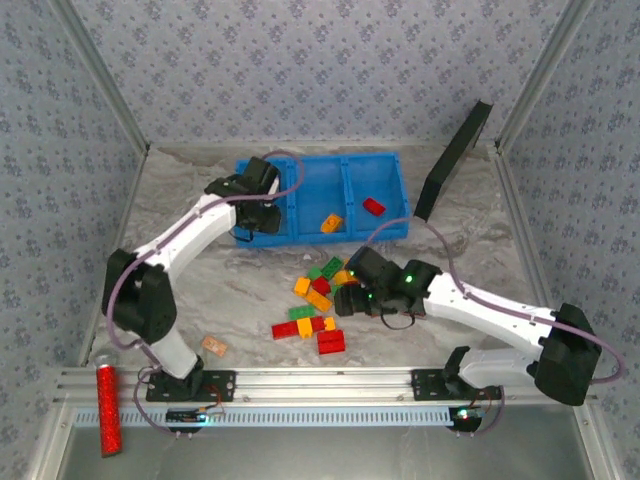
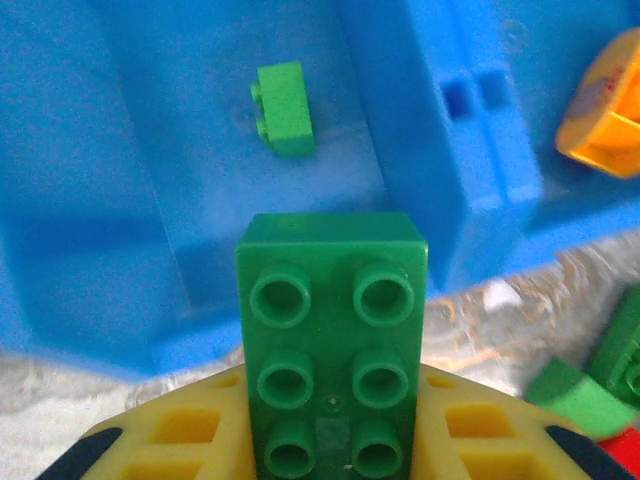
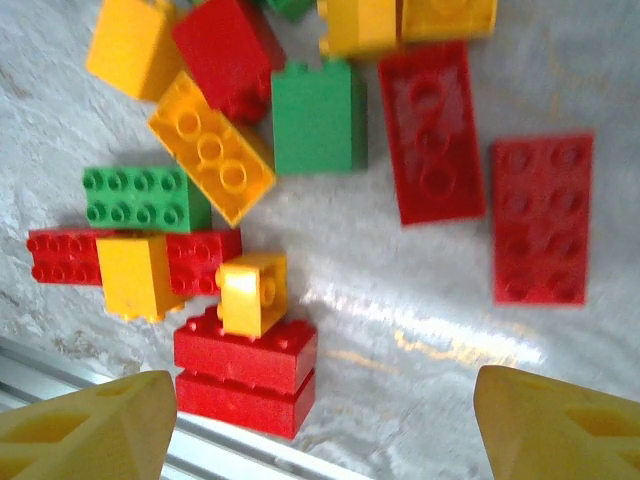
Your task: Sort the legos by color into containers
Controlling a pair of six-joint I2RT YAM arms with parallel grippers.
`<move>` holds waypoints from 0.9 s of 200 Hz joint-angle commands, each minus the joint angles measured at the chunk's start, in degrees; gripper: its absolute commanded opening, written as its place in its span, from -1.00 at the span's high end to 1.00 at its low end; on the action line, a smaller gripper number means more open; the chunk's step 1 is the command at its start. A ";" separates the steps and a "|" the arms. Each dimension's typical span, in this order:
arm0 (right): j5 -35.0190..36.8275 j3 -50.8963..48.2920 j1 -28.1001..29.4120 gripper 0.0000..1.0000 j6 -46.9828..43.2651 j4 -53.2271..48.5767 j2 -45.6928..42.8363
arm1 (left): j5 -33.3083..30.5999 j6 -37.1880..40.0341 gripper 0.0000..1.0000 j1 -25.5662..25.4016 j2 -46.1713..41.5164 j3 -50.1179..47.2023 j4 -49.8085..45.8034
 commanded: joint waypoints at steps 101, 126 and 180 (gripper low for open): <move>3.21 0.80 16.24 -0.62 21.58 3.23 10.22 | 7.44 -0.09 0.54 7.83 17.80 12.82 5.07; 3.42 2.68 17.37 -0.62 21.56 2.74 13.92 | 7.91 0.00 0.52 7.82 18.29 12.14 5.07; 3.48 4.62 18.24 -0.60 20.47 2.62 19.26 | 7.85 0.00 0.13 7.73 18.11 11.98 4.73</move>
